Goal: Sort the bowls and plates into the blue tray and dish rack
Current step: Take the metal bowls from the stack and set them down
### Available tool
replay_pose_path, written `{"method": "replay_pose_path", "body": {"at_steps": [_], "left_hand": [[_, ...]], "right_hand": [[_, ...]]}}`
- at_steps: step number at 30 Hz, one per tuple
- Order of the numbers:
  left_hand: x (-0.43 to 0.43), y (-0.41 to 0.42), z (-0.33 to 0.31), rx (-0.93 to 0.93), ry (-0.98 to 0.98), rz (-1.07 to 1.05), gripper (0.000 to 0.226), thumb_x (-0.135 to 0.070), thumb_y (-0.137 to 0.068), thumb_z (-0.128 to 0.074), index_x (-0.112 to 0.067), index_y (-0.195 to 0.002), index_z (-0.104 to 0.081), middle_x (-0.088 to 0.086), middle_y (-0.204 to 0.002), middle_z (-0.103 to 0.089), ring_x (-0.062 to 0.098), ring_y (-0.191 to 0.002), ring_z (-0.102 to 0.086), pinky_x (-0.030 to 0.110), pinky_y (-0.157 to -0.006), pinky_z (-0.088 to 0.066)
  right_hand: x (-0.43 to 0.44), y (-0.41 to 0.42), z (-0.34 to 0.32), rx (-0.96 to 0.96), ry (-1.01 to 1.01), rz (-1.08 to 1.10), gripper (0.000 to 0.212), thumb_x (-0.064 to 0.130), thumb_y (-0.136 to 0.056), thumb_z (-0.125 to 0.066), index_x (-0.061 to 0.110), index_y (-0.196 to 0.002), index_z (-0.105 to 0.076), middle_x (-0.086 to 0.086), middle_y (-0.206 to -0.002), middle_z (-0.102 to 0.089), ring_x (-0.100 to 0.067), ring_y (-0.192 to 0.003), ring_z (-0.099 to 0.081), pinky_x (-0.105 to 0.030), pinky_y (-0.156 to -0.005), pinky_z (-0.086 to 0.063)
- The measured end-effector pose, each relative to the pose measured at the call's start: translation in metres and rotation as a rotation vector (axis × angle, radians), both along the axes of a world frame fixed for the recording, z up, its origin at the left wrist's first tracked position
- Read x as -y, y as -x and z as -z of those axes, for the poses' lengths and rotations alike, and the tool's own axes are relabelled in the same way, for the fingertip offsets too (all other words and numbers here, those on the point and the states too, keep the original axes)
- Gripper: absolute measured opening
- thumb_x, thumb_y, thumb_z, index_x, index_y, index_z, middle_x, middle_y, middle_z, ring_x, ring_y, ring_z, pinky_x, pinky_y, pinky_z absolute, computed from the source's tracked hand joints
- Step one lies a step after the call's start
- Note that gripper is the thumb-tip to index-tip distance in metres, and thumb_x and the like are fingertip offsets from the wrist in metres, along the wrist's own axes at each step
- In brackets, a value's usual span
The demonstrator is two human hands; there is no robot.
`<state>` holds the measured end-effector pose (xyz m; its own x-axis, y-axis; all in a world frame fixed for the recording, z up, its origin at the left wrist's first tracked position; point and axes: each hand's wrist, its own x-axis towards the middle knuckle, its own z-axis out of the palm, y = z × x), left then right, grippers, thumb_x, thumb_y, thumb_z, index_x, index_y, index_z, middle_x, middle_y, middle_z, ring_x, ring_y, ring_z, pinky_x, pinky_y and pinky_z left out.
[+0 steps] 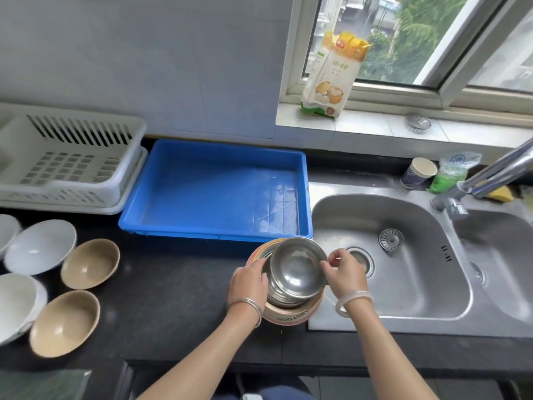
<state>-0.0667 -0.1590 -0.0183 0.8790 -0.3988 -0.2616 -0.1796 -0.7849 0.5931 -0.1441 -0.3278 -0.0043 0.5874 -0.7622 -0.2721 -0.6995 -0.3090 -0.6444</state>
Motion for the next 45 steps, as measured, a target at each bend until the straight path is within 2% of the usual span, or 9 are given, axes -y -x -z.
{"method": "replay_pose_path", "body": {"at_steps": [4,10,19,23,31,33,37,40,45], "left_hand": [[0.009,0.000,0.002,-0.038,-0.049,0.008,0.038,-0.021,-0.092,-0.046,-0.030,-0.129,-0.047,0.002,-0.115,-0.063,0.021,-0.115,-0.049,0.034,-0.090,-0.047],[0.014,-0.003,0.005,0.025,-0.025,-0.059,0.041,-0.018,-0.088,-0.055,-0.025,-0.129,-0.049,-0.002,-0.117,-0.062,0.020,-0.119,-0.043,0.031,-0.099,-0.039],[0.018,-0.010,-0.003,-0.001,0.045,-0.136,0.010,-0.015,-0.087,-0.057,-0.018,-0.095,-0.061,0.000,-0.098,-0.062,0.017,-0.092,-0.055,0.028,-0.077,-0.050],[0.019,-0.011,-0.006,-0.032,0.090,-0.136,0.006,-0.012,-0.088,-0.053,-0.017,-0.088,-0.056,0.001,-0.092,-0.059,0.019,-0.082,-0.058,0.031,-0.072,-0.053],[0.005,-0.016,-0.016,-0.137,0.201,-0.228,0.009,-0.010,-0.086,-0.058,-0.017,-0.080,-0.056,-0.003,-0.078,-0.061,0.014,-0.075,-0.060,0.019,-0.061,-0.044],[-0.002,-0.020,-0.022,-0.117,0.250,-0.257,0.012,-0.010,-0.085,-0.059,-0.019,-0.078,-0.055,-0.008,-0.073,-0.058,0.006,-0.069,-0.057,0.013,-0.054,-0.039],[-0.024,-0.031,-0.035,-0.150,0.350,-0.372,0.013,-0.008,-0.084,-0.060,-0.018,-0.077,-0.057,-0.005,-0.075,-0.062,0.009,-0.070,-0.061,0.026,-0.060,-0.054],[-0.050,-0.037,-0.038,-0.180,0.397,-0.493,0.014,-0.008,-0.083,-0.061,-0.019,-0.077,-0.057,0.000,-0.077,-0.065,0.018,-0.071,-0.065,0.036,-0.066,-0.060],[-0.103,-0.039,-0.029,-0.198,0.390,-0.674,0.017,-0.010,-0.083,-0.063,-0.025,-0.077,-0.056,-0.002,-0.079,-0.065,0.015,-0.073,-0.065,0.029,-0.061,-0.058]], "right_hand": [[0.013,0.007,-0.008,0.044,-0.039,0.051,0.020,0.014,-0.080,-0.064,0.021,-0.070,-0.049,0.000,-0.072,-0.062,-0.028,-0.076,-0.063,-0.036,-0.072,-0.051],[0.018,0.017,-0.010,0.067,-0.062,0.066,0.022,0.014,-0.078,-0.065,0.024,-0.067,-0.049,0.005,-0.067,-0.061,-0.028,-0.077,-0.062,-0.042,-0.075,-0.054],[0.025,0.023,-0.004,0.092,-0.097,0.067,0.009,0.012,-0.079,-0.066,0.017,-0.077,-0.058,0.004,-0.069,-0.064,-0.020,-0.058,-0.063,-0.036,-0.067,-0.056],[0.027,0.021,-0.007,0.123,-0.105,0.040,0.005,0.010,-0.080,-0.064,0.013,-0.084,-0.064,0.009,-0.066,-0.064,-0.007,-0.047,-0.060,-0.018,-0.050,-0.051],[0.026,0.010,-0.019,0.206,-0.135,0.007,0.010,0.012,-0.080,-0.065,0.022,-0.080,-0.064,0.006,-0.069,-0.068,-0.003,-0.043,-0.062,-0.013,-0.047,-0.049],[0.025,0.004,-0.022,0.241,-0.174,0.001,0.008,0.013,-0.080,-0.066,0.021,-0.082,-0.066,0.006,-0.069,-0.070,-0.005,-0.047,-0.064,-0.022,-0.054,-0.055],[0.017,-0.016,-0.031,0.301,-0.260,-0.043,0.007,0.013,-0.081,-0.066,0.017,-0.086,-0.068,-0.004,-0.076,-0.071,-0.017,-0.060,-0.066,-0.035,-0.063,-0.058],[0.002,-0.037,-0.035,0.326,-0.276,-0.102,0.007,0.012,-0.081,-0.066,0.018,-0.083,-0.068,-0.005,-0.076,-0.070,-0.017,-0.062,-0.063,-0.030,-0.059,-0.055],[-0.035,-0.078,-0.029,0.271,-0.272,-0.246,0.007,0.015,-0.081,-0.067,0.022,-0.081,-0.065,0.003,-0.073,-0.068,-0.006,-0.052,-0.062,-0.020,-0.053,-0.053]]}}
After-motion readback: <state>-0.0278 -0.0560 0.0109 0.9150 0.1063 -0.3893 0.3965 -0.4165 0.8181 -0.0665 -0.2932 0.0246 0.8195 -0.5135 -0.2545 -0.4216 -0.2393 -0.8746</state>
